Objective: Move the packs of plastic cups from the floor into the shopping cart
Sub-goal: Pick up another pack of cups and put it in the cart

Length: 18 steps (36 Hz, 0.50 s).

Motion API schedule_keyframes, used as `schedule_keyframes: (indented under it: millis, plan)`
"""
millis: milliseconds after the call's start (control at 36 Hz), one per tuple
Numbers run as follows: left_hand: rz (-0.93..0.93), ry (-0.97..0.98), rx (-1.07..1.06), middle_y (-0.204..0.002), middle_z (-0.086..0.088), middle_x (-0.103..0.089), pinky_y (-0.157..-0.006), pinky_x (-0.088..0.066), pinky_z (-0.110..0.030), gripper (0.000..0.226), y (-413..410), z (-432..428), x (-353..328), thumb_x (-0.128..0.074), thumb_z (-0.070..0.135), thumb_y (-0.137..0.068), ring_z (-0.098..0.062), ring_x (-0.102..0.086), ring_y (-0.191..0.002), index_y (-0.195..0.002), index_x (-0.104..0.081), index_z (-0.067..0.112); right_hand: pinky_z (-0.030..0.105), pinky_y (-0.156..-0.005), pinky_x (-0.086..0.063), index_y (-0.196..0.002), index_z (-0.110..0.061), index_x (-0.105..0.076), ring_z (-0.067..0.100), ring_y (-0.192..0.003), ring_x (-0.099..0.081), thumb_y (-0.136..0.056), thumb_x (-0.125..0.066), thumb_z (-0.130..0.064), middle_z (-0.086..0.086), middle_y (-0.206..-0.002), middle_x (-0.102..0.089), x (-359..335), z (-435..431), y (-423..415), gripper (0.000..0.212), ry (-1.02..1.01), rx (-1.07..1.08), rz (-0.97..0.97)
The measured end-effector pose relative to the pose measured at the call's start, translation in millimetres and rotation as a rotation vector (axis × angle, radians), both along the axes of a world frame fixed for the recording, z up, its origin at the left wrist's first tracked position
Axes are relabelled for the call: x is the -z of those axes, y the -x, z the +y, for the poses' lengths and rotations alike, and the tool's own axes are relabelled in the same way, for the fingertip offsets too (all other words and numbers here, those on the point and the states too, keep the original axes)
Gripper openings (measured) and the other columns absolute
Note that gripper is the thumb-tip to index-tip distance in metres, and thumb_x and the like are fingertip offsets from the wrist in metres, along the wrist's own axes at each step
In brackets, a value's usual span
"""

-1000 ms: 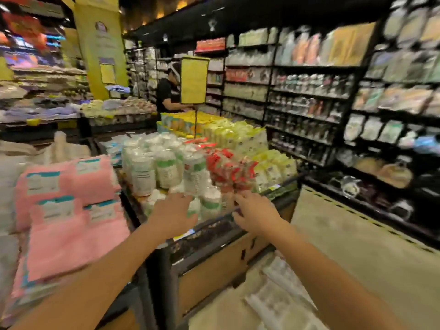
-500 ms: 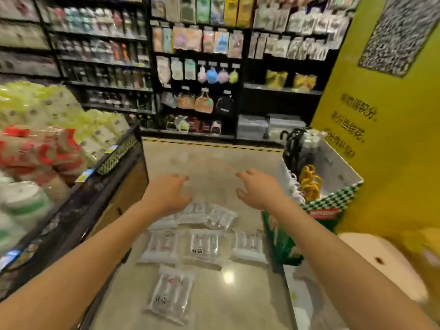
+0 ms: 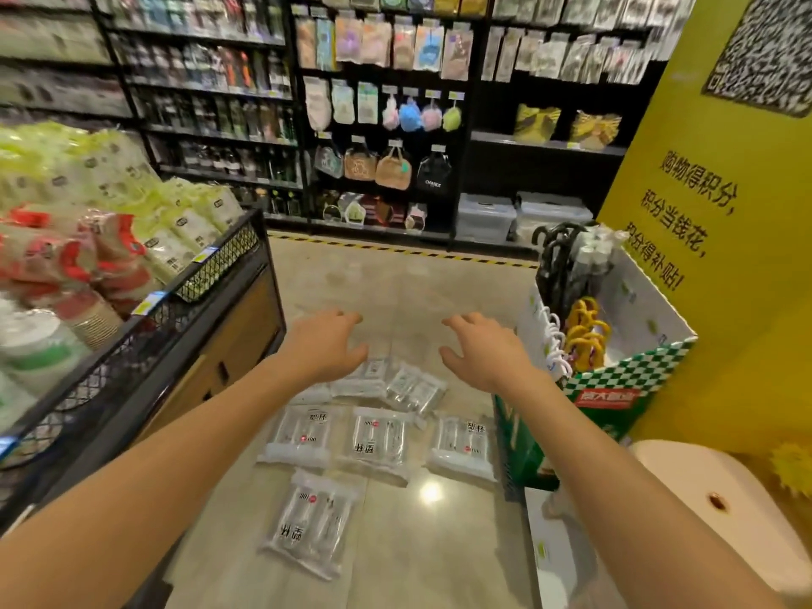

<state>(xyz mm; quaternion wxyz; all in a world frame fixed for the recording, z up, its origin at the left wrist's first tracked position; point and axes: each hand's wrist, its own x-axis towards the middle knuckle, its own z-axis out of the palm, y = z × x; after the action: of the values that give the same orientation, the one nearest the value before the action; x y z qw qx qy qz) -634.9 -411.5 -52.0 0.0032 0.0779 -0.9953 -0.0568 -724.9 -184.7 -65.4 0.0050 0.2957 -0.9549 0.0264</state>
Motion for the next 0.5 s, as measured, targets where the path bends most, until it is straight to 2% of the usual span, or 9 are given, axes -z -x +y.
schedule_keyframes:
  millis: [167,500]
  plan:
    - [-0.048,-0.022,-0.092,-0.146,-0.005,-0.046,-0.1,-0.043,-0.045,0.058,9,-17,18,-0.047,0.047,-0.096,-0.027,-0.051,-0.125,-0.148,-0.038,0.023,0.044,-0.091,-0.049,-0.15,-0.023,-0.037,0.031,-0.123,-0.053,-0.099,-0.045,-0.048,0.007,-0.145,-0.047,24,-26,23,0.057,-0.005,-0.081,-0.008]
    - [-0.079,-0.031,-0.135,-0.135,-0.008,-0.052,-0.093,-0.047,-0.046,0.056,51,-102,56,-0.045,0.049,-0.095,-0.032,-0.055,-0.116,-0.145,-0.041,0.023,0.043,-0.093,-0.045,-0.146,-0.021,-0.041,0.034,-0.122,-0.053,-0.1,-0.045,-0.045,0.008,-0.14,-0.05,57,-120,65,0.052,0.007,-0.124,-0.044]
